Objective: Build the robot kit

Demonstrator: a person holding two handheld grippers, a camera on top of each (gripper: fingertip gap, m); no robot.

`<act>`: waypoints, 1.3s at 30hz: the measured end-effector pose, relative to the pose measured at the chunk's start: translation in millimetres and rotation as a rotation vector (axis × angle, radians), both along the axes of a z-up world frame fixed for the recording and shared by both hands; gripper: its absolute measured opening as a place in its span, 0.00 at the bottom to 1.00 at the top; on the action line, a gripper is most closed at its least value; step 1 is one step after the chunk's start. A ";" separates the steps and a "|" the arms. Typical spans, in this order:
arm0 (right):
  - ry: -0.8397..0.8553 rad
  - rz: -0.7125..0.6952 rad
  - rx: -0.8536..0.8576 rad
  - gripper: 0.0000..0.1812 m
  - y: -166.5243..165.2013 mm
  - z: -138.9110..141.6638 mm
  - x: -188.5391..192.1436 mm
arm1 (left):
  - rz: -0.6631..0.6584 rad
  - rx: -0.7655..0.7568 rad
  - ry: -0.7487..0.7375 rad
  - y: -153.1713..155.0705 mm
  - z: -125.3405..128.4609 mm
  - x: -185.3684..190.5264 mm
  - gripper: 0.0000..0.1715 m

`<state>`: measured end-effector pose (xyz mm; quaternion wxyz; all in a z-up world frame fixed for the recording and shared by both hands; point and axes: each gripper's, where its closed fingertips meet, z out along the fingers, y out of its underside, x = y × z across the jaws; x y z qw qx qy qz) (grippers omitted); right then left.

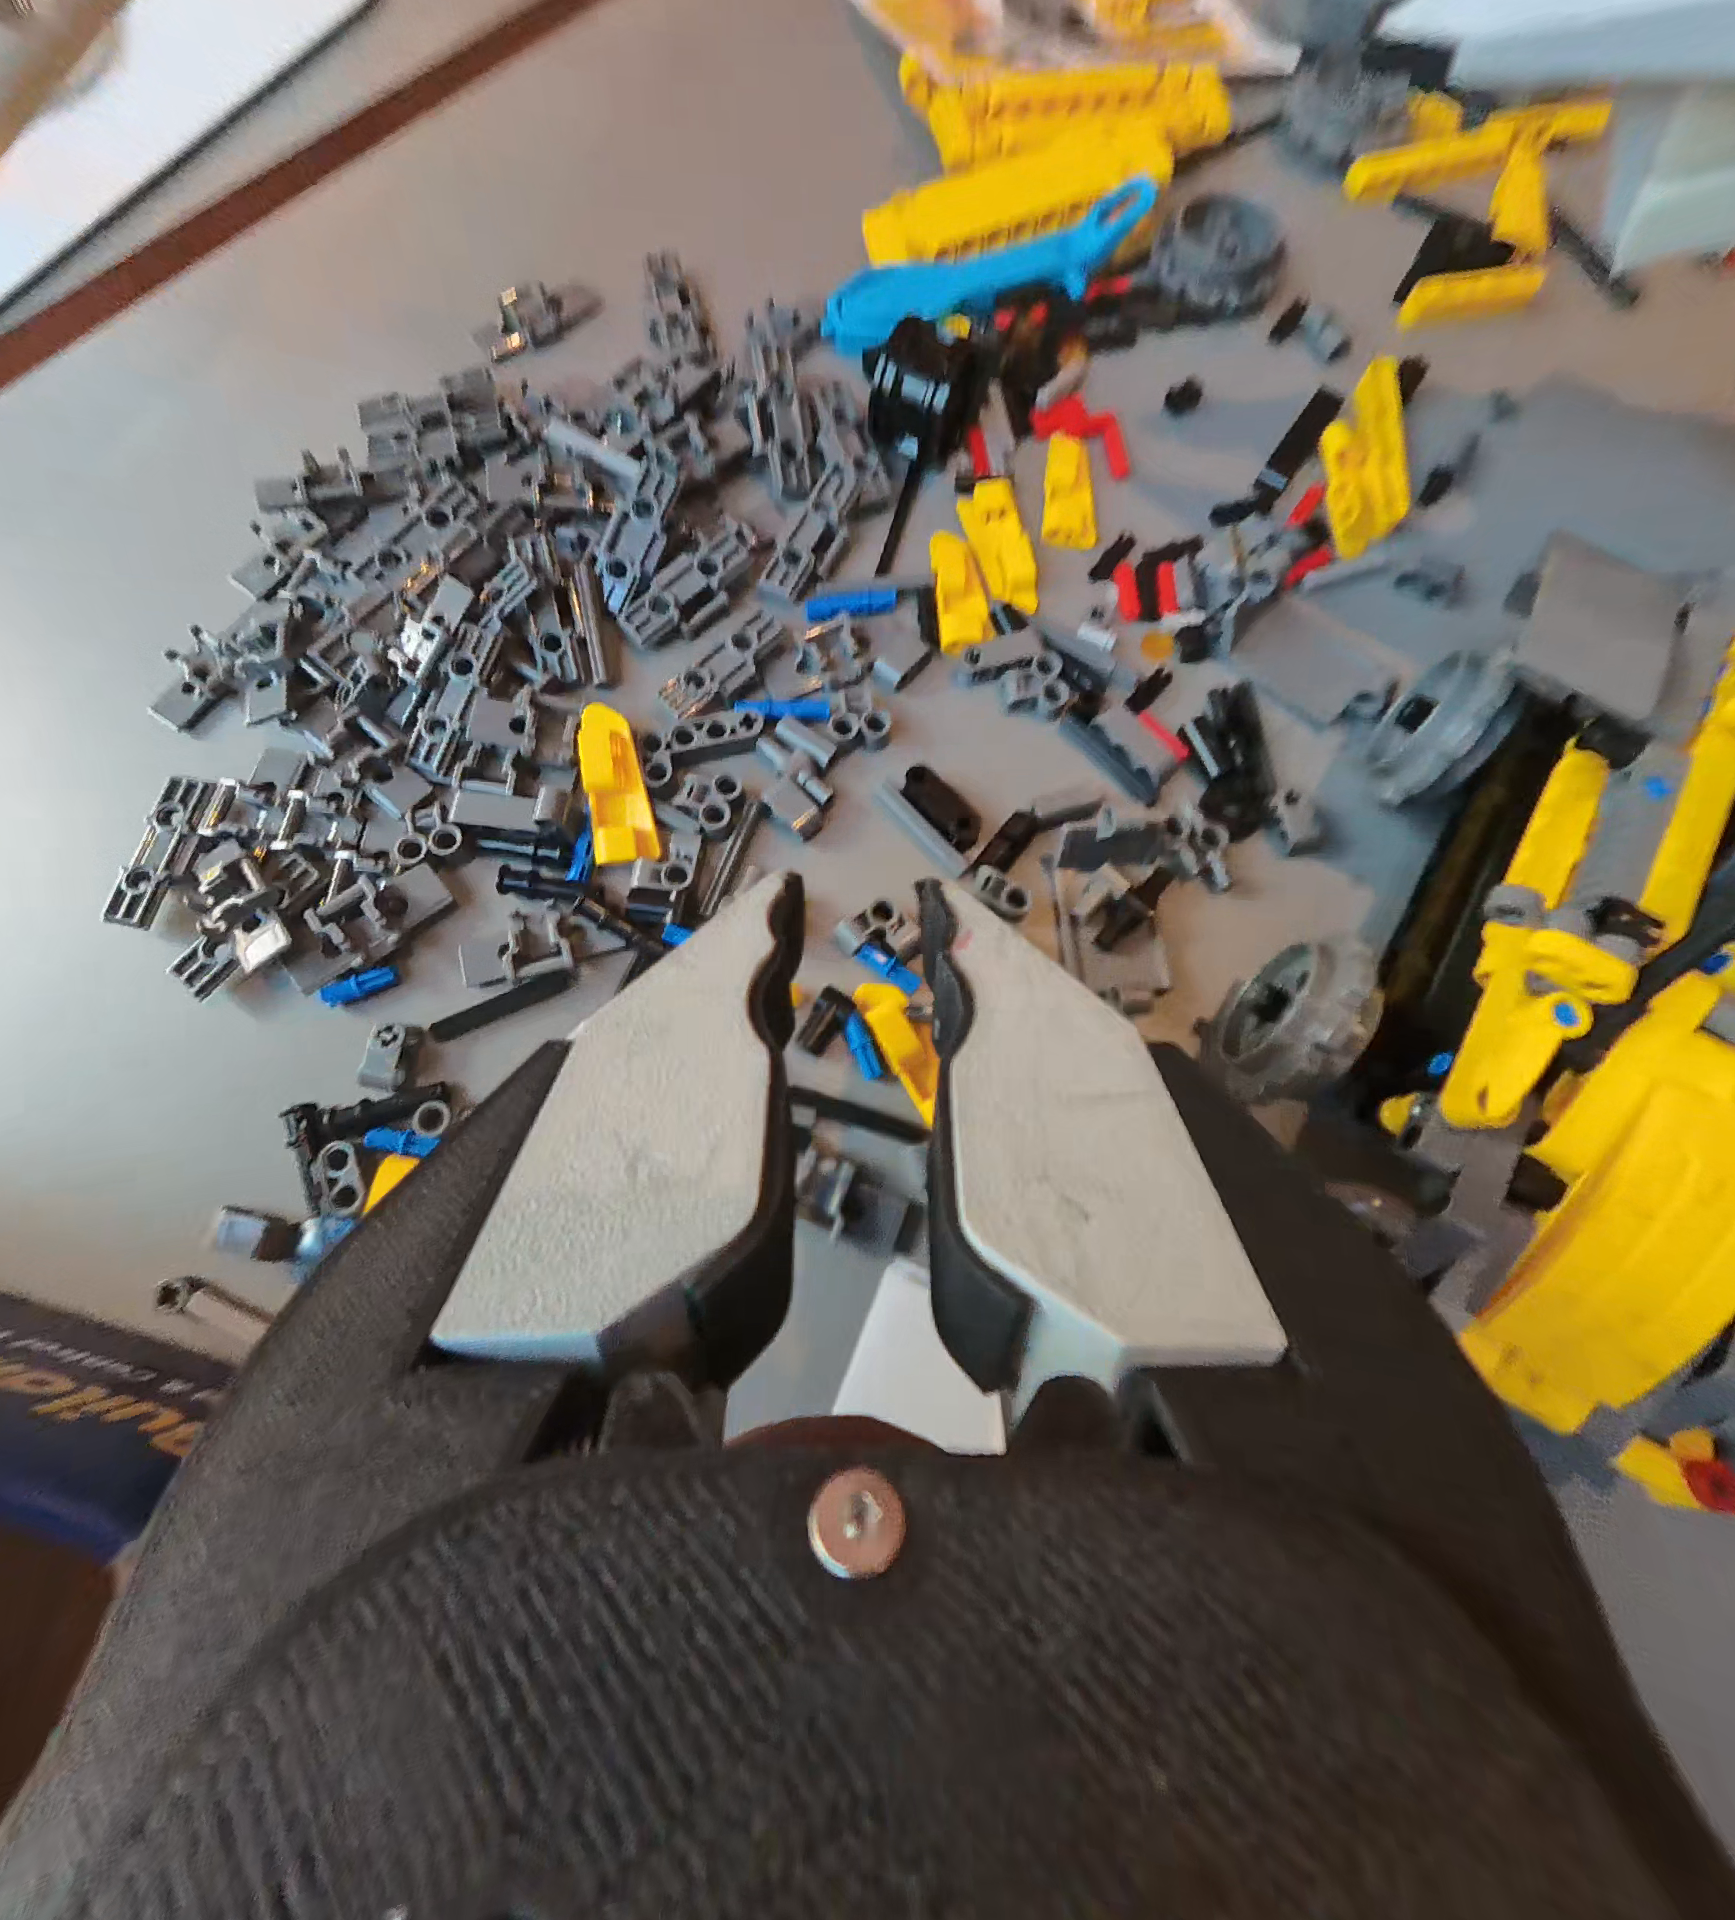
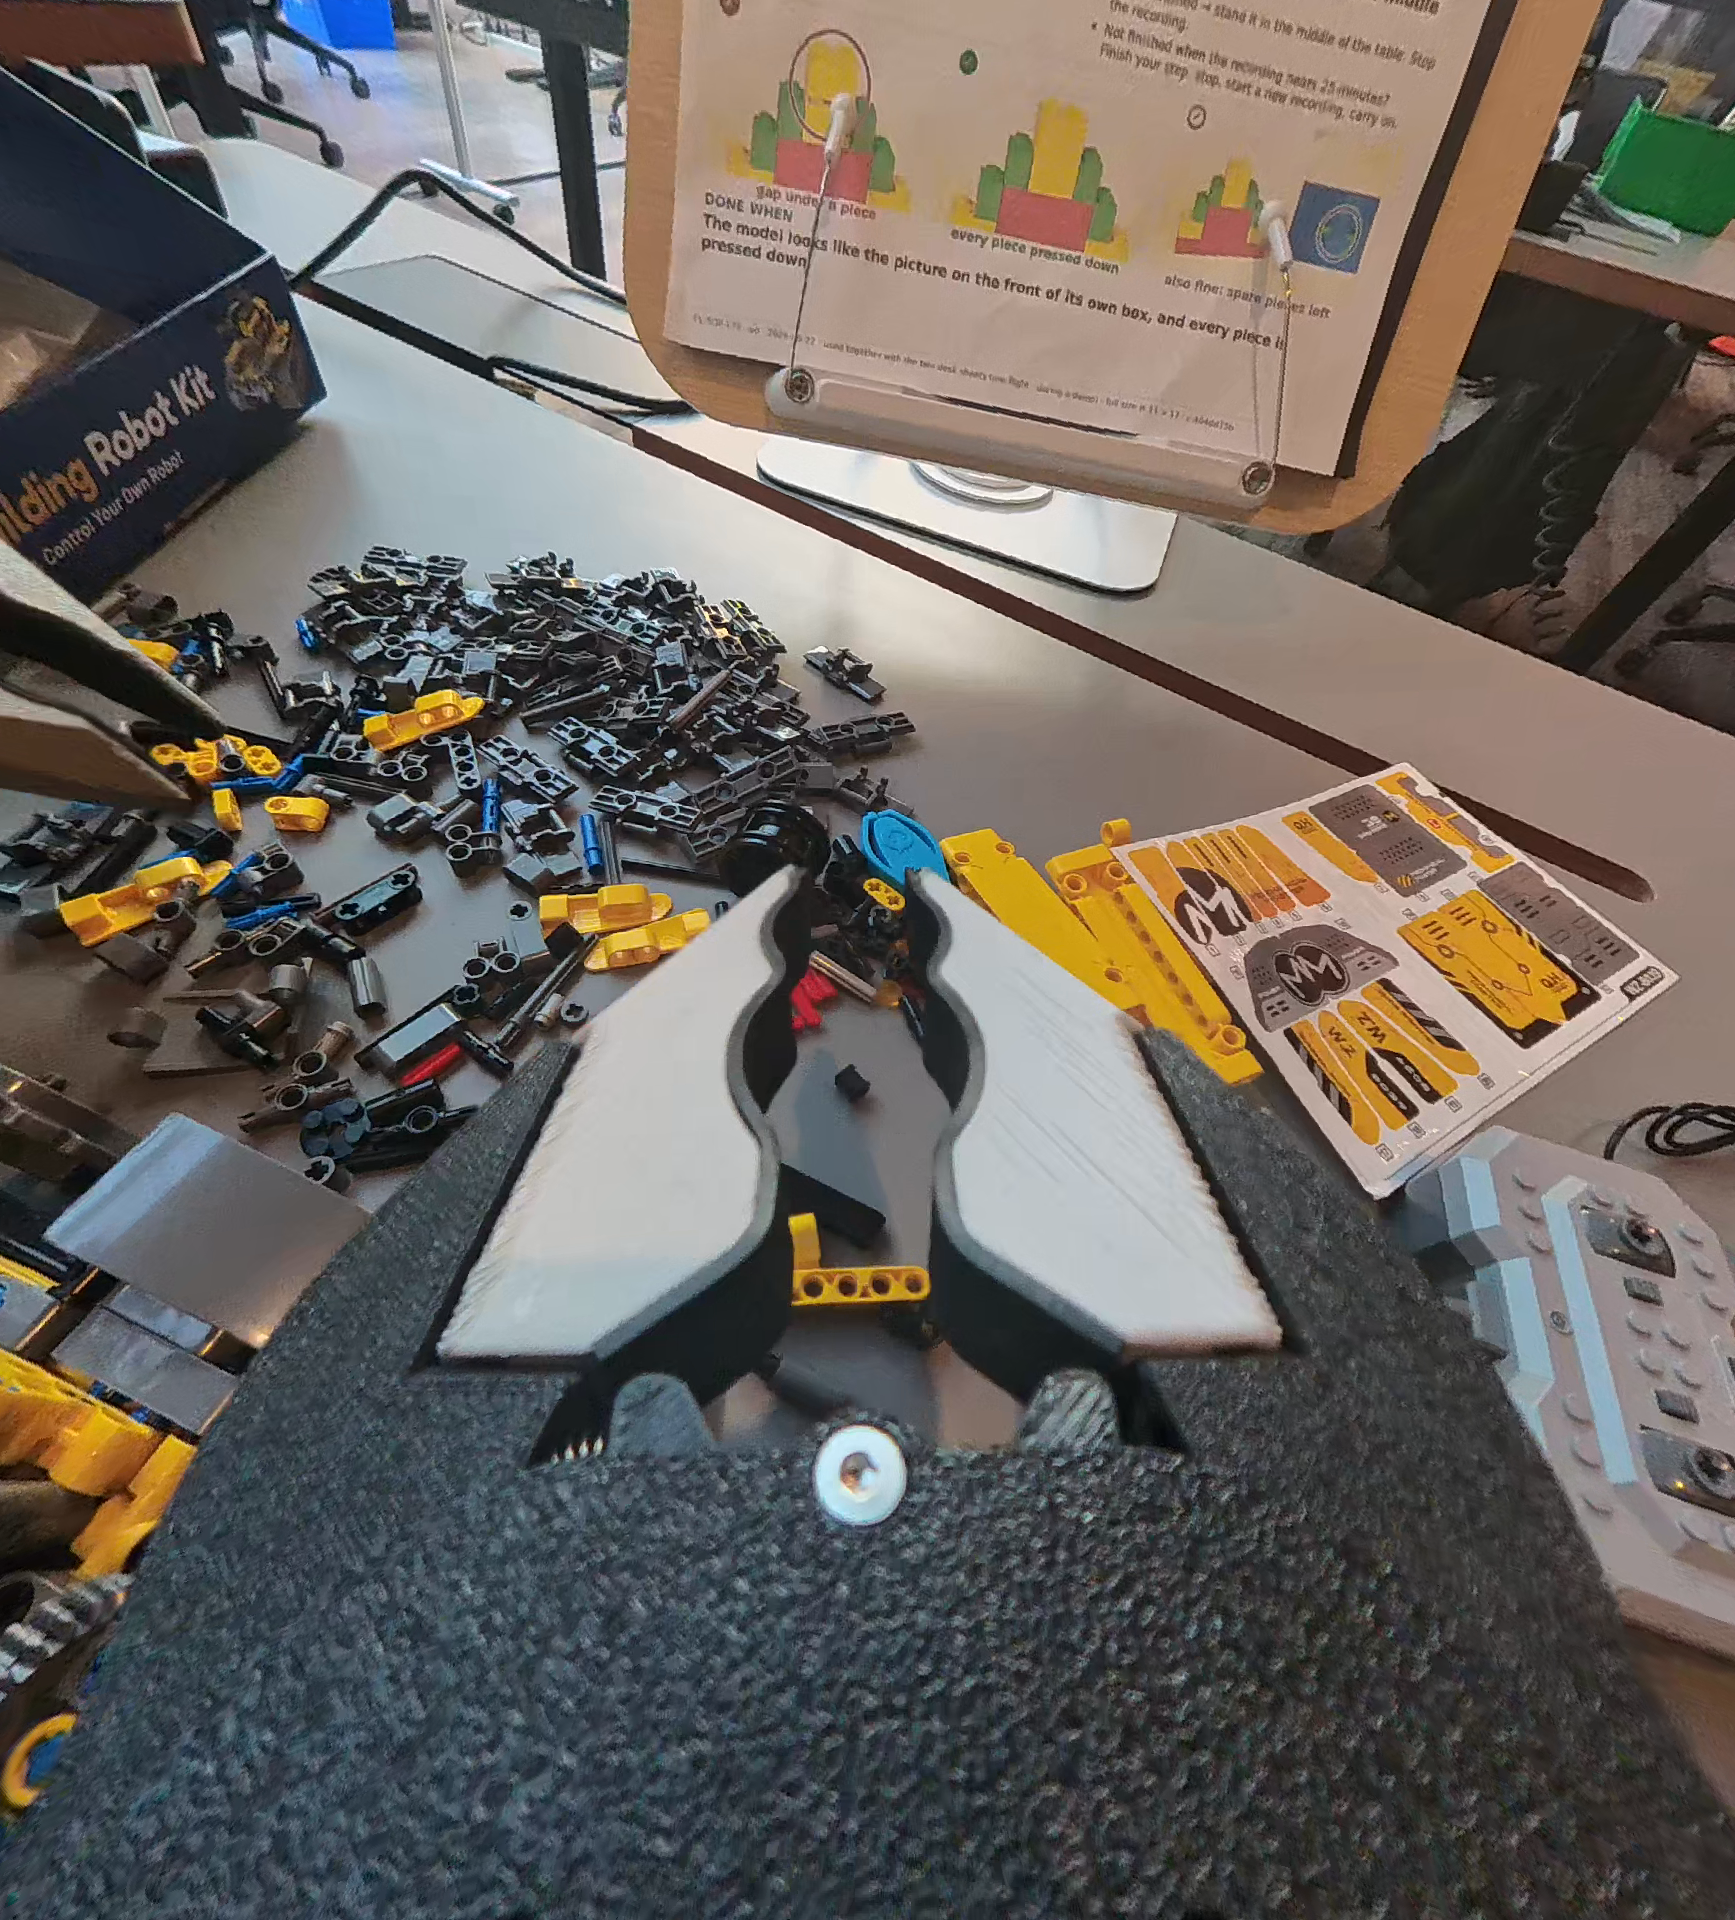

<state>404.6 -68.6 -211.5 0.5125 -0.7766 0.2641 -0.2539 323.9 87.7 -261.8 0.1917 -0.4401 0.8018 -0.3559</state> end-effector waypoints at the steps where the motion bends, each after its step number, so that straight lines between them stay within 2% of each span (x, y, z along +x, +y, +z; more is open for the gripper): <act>1: -0.003 0.004 0.000 0.08 0.8 0.6 -0.8 | 0.000 0.021 0.025 3.8 -0.6 -0.7 0.11; 7: -0.009 0.017 -0.013 0.08 3.9 -0.2 -2.8 | -0.042 0.053 0.185 15.5 -13.2 -15.9 0.10; 13: -0.006 0.018 -0.013 0.08 3.7 -0.4 -2.4 | -0.077 0.112 0.229 15.0 -33.9 -25.1 0.07; 22: -0.009 0.032 -0.009 0.08 6.0 1.6 -5.2 | -0.056 0.208 0.152 22.2 -33.9 -19.5 0.10; 28: 0.004 0.051 -0.008 0.08 10.2 -1.3 -7.9 | -0.033 0.154 0.136 29.9 -23.6 -18.4 0.10; 39: 0.002 0.067 0.011 0.08 12.0 2.9 -11.2 | -0.088 0.183 0.123 24.2 -37.3 -14.5 0.08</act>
